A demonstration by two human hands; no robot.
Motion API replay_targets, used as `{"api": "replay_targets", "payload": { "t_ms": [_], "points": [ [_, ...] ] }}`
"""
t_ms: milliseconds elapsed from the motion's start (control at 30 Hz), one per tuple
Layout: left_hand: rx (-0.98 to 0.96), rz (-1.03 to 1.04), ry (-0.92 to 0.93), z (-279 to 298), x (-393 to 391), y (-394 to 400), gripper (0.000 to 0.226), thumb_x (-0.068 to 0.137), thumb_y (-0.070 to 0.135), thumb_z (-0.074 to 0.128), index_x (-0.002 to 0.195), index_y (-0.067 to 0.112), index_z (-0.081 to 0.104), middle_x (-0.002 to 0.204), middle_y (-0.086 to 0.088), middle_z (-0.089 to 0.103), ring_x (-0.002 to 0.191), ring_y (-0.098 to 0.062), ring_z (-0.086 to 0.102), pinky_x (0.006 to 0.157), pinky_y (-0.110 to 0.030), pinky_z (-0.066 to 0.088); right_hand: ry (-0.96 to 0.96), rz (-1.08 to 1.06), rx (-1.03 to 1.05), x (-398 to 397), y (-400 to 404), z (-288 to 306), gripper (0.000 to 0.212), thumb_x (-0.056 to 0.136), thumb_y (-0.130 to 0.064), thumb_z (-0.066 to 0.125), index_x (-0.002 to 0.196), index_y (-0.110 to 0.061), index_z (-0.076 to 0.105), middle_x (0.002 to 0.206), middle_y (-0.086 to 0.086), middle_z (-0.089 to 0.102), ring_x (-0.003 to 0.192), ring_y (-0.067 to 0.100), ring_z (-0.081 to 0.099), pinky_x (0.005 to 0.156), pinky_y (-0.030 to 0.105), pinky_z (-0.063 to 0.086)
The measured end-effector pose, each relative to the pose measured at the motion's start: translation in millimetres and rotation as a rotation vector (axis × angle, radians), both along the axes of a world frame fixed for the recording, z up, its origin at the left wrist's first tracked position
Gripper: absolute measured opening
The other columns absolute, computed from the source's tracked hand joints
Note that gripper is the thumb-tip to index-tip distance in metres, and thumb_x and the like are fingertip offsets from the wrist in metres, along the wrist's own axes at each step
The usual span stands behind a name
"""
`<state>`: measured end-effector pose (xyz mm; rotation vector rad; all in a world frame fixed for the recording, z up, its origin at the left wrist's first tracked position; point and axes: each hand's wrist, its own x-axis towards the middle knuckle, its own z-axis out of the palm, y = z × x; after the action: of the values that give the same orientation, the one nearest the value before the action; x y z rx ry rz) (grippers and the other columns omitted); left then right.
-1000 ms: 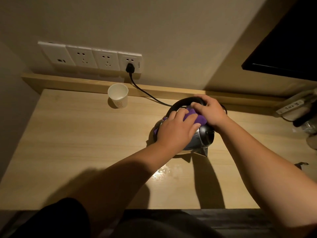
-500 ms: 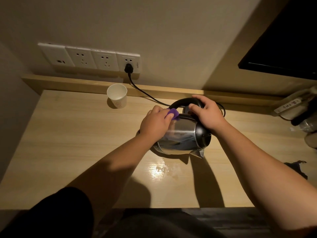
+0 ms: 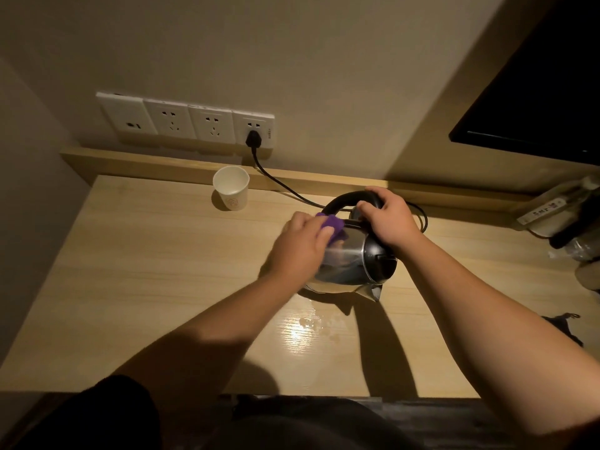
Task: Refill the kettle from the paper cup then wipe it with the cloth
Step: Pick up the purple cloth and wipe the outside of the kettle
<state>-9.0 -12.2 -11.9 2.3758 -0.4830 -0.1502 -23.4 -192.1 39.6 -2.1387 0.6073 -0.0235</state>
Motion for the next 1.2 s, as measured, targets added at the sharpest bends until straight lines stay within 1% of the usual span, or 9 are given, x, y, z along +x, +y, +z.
{"api": "replay_targets", "payload": {
  "t_ms": [133,267,467,600,733,867,967,1100,1200],
  "points": [
    [-0.015,-0.095,-0.225,15,-49,-26,0.037,0.097,0.036,0.048,0.13,0.022,0.053,0.129,-0.007,0.049,0.113,-0.023,0.048,0.083,-0.036,0.05,-0.006,-0.021,-0.021,0,1,-1,0.041,0.097,-0.026,0.059,0.137,-0.019,0.053,0.125,0.004,0.06,0.107,0.019,0.055,0.083,0.029,0.048],
    [0.033,-0.145,-0.361,-2,-44,-21,0.039,0.095,0.037,0.043,0.126,0.018,0.055,0.12,-0.011,0.056,0.106,-0.026,0.054,0.077,-0.034,0.051,-0.024,-0.025,0.005,-5,-1,0,0.036,0.097,-0.023,0.058,0.133,-0.017,0.056,0.118,0.004,0.062,0.104,0.02,0.059,0.071,0.021,0.046],
    [0.083,0.106,-0.024,-32,-15,5,0.039,0.099,0.038,0.036,0.134,0.023,0.046,0.132,-0.003,0.046,0.115,-0.017,0.045,0.093,-0.038,0.048,-0.023,-0.107,0.092,-11,-7,2,0.035,0.095,-0.019,0.059,0.129,-0.019,0.057,0.11,0.001,0.06,0.098,0.02,0.059,0.074,0.026,0.047],
    [0.086,0.154,0.04,-34,6,8,0.035,0.101,0.038,0.039,0.13,0.021,0.046,0.129,-0.001,0.046,0.111,-0.015,0.047,0.087,-0.035,0.05,-0.016,-0.173,0.124,-5,-5,2,0.035,0.094,-0.019,0.059,0.128,-0.018,0.058,0.112,0.004,0.062,0.099,0.021,0.058,0.081,0.032,0.047],
    [0.008,0.136,0.032,-22,2,-3,0.033,0.1,0.041,0.041,0.129,0.026,0.046,0.125,0.007,0.042,0.109,-0.011,0.046,0.075,-0.022,0.045,0.032,-0.258,0.152,-5,-8,-2,0.035,0.095,-0.019,0.056,0.13,-0.016,0.057,0.112,0.007,0.063,0.09,0.019,0.059,0.074,0.031,0.049],
    [0.01,-0.094,-0.276,3,-34,-24,0.038,0.096,0.037,0.047,0.129,0.021,0.053,0.128,-0.007,0.049,0.112,-0.022,0.049,0.081,-0.034,0.048,0.068,-0.306,0.17,-7,-10,-9,0.032,0.095,-0.018,0.055,0.126,-0.013,0.06,0.112,0.01,0.066,0.09,0.022,0.06,0.061,0.025,0.046],
    [0.035,-0.178,-0.456,4,-46,-30,0.04,0.092,0.037,0.048,0.125,0.017,0.058,0.119,-0.013,0.057,0.104,-0.028,0.056,0.074,-0.035,0.051,0.088,-0.314,0.18,-7,-11,-9,0.034,0.097,-0.018,0.053,0.13,-0.013,0.057,0.112,0.01,0.064,0.095,0.022,0.059,0.06,0.023,0.044],
    [0.071,-0.274,-0.562,-11,-37,-20,0.041,0.095,0.039,0.042,0.126,0.015,0.052,0.117,-0.014,0.058,0.099,-0.029,0.057,0.071,-0.033,0.051,0.103,-0.321,0.203,-6,-11,-8,0.031,0.097,-0.018,0.054,0.128,-0.015,0.057,0.109,0.008,0.064,0.088,0.02,0.061,0.06,0.025,0.048],
    [0.089,-0.22,-0.474,-19,-26,-6,0.037,0.093,0.035,0.047,0.123,0.014,0.056,0.114,-0.014,0.059,0.099,-0.029,0.058,0.071,-0.034,0.052,0.122,-0.36,0.231,-7,-14,-7,0.033,0.095,-0.016,0.056,0.127,-0.015,0.059,0.105,0.011,0.066,0.082,0.022,0.063,0.057,0.028,0.048]
  ]
}}
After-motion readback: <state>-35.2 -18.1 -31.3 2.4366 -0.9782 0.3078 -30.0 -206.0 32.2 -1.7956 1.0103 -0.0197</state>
